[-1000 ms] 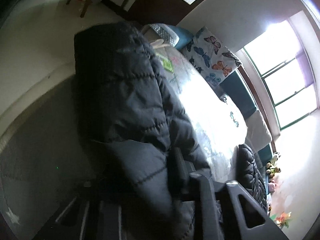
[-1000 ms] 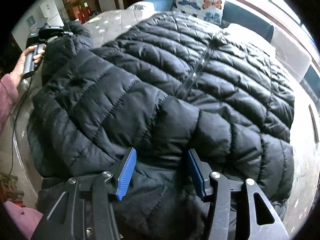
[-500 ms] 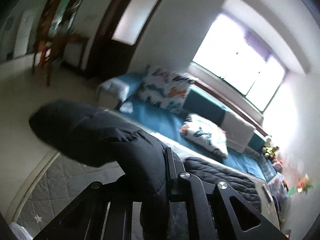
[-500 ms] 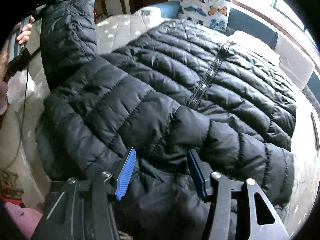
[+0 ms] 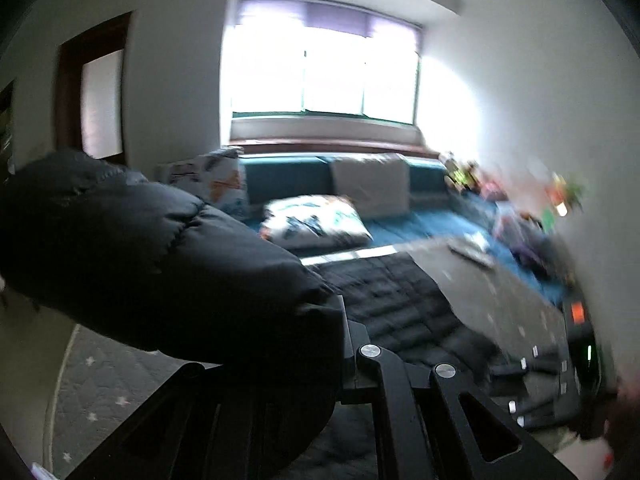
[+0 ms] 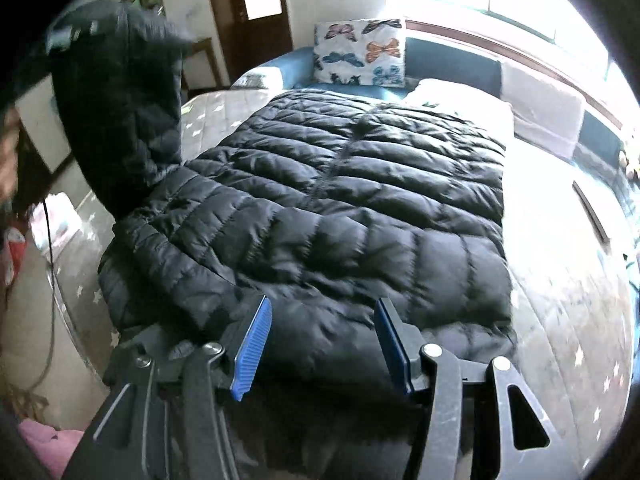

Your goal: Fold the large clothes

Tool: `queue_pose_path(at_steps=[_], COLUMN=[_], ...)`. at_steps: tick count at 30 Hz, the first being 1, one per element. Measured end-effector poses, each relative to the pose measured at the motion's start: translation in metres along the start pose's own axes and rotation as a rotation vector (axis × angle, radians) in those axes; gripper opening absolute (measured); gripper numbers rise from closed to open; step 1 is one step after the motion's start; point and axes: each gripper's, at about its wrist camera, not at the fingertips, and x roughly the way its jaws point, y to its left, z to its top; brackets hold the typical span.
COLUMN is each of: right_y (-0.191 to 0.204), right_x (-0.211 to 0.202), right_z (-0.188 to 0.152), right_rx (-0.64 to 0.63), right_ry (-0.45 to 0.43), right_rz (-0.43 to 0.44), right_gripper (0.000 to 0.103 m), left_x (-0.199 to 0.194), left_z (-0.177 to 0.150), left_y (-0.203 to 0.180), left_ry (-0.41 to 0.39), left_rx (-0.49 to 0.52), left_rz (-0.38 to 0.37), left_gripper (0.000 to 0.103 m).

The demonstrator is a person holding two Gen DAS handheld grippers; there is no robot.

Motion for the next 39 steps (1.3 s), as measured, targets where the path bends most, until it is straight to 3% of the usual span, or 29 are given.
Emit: queue_pose_path(at_steps=[4,7,9,12,13,14,21,26,28,31,32,34,38,39], right_y=[-0.021,-0.036,-0.044,-0.055,-0.057,-0.061,-0.073,-0.080,-0.084,-0.084,-0.081,-0.073,-0.058,-0.055], right_x=[-0.011,-0.014,-0.016,-0.020,-0.022,-0.025,-0.054,-0.083,-0.093,-0.091,-0.085,-0.068,-0.027,-0.017], right_z=[-0.013,-0.023,-0.030,-0.039,-0.041,-0.042,-0.042,-0.032,-0.032,-0.031,-0.030,-0.026,-0.024,-0.025], right_rx=[0.068,0.114,0.137,0.167,0.175,0.187,0.212,0.215,0.250,0.280,0.286,0.280,0.241,0.232], right_ry=[-0.018,-0.019,-0.012,-0.007,-0.008,-0.013,-0.067,-0.129,-0.166,-0.167,-0.157,-0.113,0.000,0.025], right_rz=[0.009,0.003,-0.002,-0.015,-0.016,-0.019,-0.070,-0.124,-0.063,0.103,0.157,0.186,0.145,0.145], right_gripper=[0.059,0.059,0.059,0.059,0.059,0.059,0.059,0.059,0.059,0.059,0.059,0.059,0.059,0.053], left_x=[0.020,0.031,0.044,0.066,0.073,0.078,0.053,0.014,0.000,-0.015,-0.014,-0.005,0.012,0.016], left_z=[-0.044,-0.086,-0.116,-0.148,-0.156,-0.159,-0.160,-0.129,-0.104,-0.088,-0.085,-0.083,-0.099,-0.106], left_y=[-0.080,-0.118,-0.129,-0.144,-0.150,-0.153,-0.159,-0.104,-0.063,-0.012,0.006,0.039,0.089,0.096], left_ry=[0.085,0.166,0.230,0.300,0.319,0.330,0.320,0.273,0.254,0.231,0.229,0.251,0.322,0.340], left_rx=[0.108,0.146,0.153,0.156,0.156,0.154,0.143,0.074,0.043,-0.033,-0.063,-0.105,-0.160,-0.173], left_rz=[-0.057,-0.097,-0.118,-0.177,-0.198,-0.221,-0.318,-0.347,-0.326,-0.249,-0.212,-0.140,-0.045,-0.044], left_gripper=[0.012,0.017,0.024,0.044,0.055,0.062,0.070,0.073,0.073,0.073,0.073,0.073,0.073,0.073])
